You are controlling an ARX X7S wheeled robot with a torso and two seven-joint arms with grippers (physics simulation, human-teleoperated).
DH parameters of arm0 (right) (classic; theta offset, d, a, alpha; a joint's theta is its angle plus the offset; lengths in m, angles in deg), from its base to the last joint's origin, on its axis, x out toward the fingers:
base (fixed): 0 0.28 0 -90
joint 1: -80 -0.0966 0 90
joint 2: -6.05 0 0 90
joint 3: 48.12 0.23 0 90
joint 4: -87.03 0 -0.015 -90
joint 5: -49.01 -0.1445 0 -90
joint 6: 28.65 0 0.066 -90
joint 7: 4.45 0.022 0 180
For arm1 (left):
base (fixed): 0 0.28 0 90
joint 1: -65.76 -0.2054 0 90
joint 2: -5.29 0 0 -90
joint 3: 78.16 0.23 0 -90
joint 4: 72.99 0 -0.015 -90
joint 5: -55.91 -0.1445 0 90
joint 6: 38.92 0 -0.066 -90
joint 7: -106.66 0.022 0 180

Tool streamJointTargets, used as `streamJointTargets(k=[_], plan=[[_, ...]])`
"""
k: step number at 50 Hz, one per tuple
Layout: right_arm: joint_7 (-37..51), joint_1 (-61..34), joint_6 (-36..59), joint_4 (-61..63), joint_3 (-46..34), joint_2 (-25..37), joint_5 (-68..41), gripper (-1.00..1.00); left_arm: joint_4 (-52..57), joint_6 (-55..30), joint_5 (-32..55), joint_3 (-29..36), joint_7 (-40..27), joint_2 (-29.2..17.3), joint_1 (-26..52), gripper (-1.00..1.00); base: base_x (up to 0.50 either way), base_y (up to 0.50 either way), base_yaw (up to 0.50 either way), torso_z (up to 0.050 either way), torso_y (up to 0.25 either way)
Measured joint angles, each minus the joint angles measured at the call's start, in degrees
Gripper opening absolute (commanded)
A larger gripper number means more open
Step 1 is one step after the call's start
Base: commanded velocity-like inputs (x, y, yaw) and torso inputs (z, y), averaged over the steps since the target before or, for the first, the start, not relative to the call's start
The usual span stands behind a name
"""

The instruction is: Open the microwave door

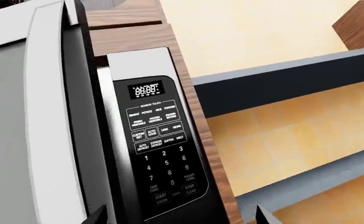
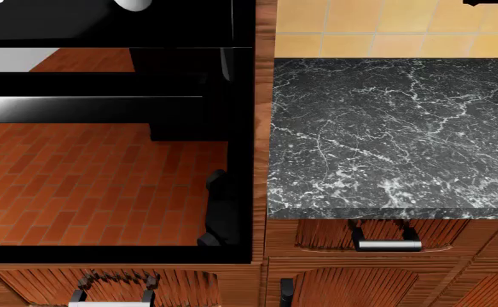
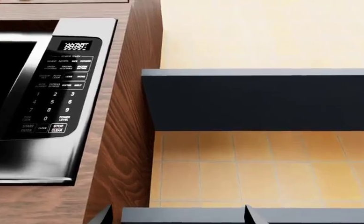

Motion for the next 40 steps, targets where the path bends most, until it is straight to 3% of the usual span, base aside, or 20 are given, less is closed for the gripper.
streamJointTargets(k=[14,40], plan=[[-0.1,1.2,-1.0,0.1,0.2,0.8,0.3,1.0,-2.1,1.5,-0.4,1.1,1.4,4.8,-1.2,1.0,0.0,0.0,0.0,0.0,0.0],[0.9,2.4,-2.0,0.3,1.0,2.4,-1.1,1.0,-10.6,11.6,-21.5,8.4,21.9,10.1,-3.5,1.0,0.0,0.0,0.0,0.0,0.0]])
